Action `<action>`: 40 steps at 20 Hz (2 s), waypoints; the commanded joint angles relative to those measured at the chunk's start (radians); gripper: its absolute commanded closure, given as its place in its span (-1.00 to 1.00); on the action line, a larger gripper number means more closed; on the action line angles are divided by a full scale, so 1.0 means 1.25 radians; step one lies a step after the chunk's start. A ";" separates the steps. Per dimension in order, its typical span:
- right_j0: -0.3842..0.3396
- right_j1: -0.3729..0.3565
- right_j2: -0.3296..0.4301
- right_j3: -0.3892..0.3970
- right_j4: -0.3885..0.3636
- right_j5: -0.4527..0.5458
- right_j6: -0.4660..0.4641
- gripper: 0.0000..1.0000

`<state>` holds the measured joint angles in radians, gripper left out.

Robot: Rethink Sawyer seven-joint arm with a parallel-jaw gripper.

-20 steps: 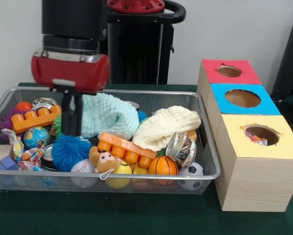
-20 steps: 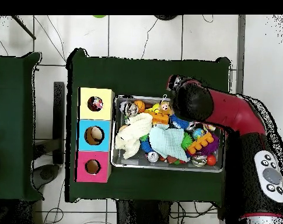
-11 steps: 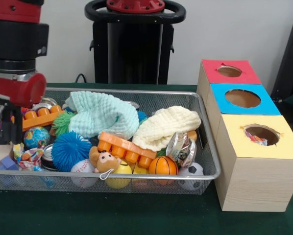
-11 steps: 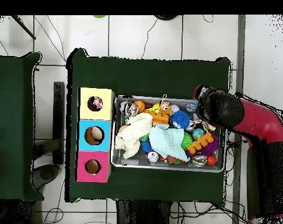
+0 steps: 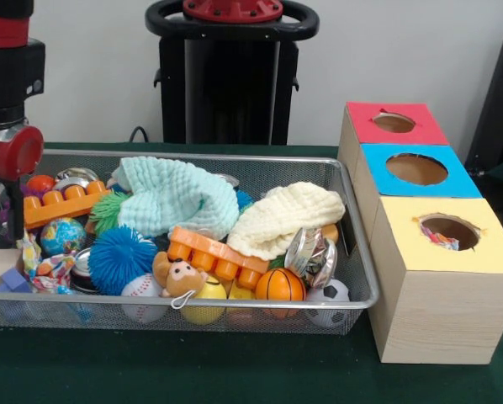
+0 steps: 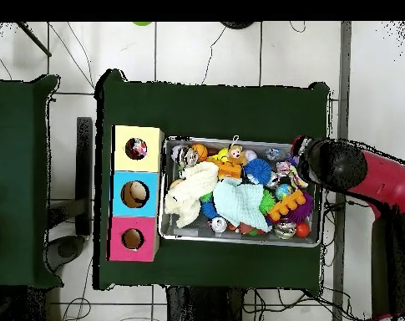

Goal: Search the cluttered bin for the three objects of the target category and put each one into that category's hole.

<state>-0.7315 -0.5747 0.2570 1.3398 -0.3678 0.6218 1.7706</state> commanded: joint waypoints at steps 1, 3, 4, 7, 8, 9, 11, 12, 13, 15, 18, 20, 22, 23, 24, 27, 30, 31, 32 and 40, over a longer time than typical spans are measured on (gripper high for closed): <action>-0.001 0.032 0.088 0.036 -0.054 0.096 -0.221 -1.00; -0.003 0.041 0.086 0.042 -0.052 0.097 -0.201 -1.00; -0.006 0.044 0.088 0.047 -0.053 0.088 -0.196 -1.00; -0.013 0.046 0.094 0.062 -0.047 0.059 -0.169 -1.00; -0.016 0.043 0.096 0.072 -0.046 0.049 -0.161 -1.00; -0.022 0.042 0.107 0.081 -0.033 0.042 -0.150 -1.00; -0.057 0.043 0.154 0.115 -0.007 -0.008 -0.141 -1.00; -0.061 0.041 0.164 0.121 -0.005 -0.020 -0.136 -1.00; -0.066 0.041 0.173 0.124 -0.004 -0.026 -0.131 -1.00; -0.075 0.045 0.194 0.123 -0.006 -0.044 -0.123 -1.00; -0.071 0.051 0.196 0.118 -0.033 -0.074 -0.106 -1.00; -0.062 0.059 0.183 0.108 -0.047 -0.063 -0.101 -1.00; -0.061 0.068 0.178 0.107 -0.048 -0.051 -0.098 -1.00; -0.060 0.069 0.174 0.108 -0.053 -0.052 -0.097 -1.00; -0.059 0.074 0.172 0.106 -0.056 -0.051 -0.097 -1.00; -0.051 0.085 0.154 0.105 -0.063 -0.032 -0.091 -1.00; -0.054 0.112 0.150 0.100 -0.071 -0.029 -0.102 -1.00; -0.052 0.122 0.145 0.098 -0.073 -0.026 -0.102 -1.00; -0.049 0.127 0.141 0.094 -0.076 -0.026 -0.099 -1.00; 0.000 0.133 0.083 0.060 -0.138 -0.035 -0.047 -1.00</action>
<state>-0.7867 -0.4547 0.3960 1.3988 -0.4480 0.5782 1.7706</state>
